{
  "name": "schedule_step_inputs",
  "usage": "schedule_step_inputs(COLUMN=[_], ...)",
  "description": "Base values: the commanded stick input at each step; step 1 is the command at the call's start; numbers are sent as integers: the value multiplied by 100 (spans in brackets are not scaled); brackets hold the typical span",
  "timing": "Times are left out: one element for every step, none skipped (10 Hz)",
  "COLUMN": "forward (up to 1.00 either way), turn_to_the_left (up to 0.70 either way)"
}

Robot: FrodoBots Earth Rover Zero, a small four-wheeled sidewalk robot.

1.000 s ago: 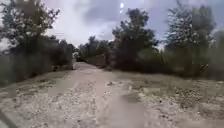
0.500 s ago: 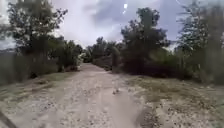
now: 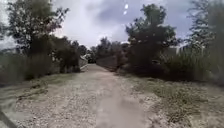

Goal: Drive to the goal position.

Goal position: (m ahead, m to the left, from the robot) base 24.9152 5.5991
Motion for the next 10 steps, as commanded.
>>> schedule_step_inputs(forward=[85, 85, 85, 85, 85, 85, 85, 85, 85, 85], turn_to_the_left=[14, 0, 0, 0, 0, 7, 34, 34, 26, 4])
